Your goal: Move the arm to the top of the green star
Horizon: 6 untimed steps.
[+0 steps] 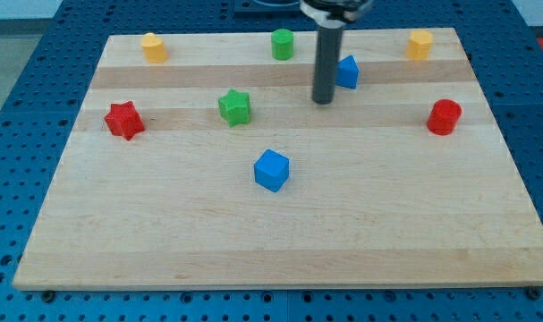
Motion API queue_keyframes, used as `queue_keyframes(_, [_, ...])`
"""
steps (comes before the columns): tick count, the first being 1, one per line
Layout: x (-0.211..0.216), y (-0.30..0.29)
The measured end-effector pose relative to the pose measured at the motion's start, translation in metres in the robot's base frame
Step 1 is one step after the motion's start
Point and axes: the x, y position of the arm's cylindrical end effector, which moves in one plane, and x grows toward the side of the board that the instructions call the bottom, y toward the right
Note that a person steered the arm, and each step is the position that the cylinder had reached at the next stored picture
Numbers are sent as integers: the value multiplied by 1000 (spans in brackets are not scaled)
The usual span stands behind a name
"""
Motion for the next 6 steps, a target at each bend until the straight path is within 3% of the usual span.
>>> queue_keyframes(3, [-21, -97])
queue_keyframes(6, [-8, -111])
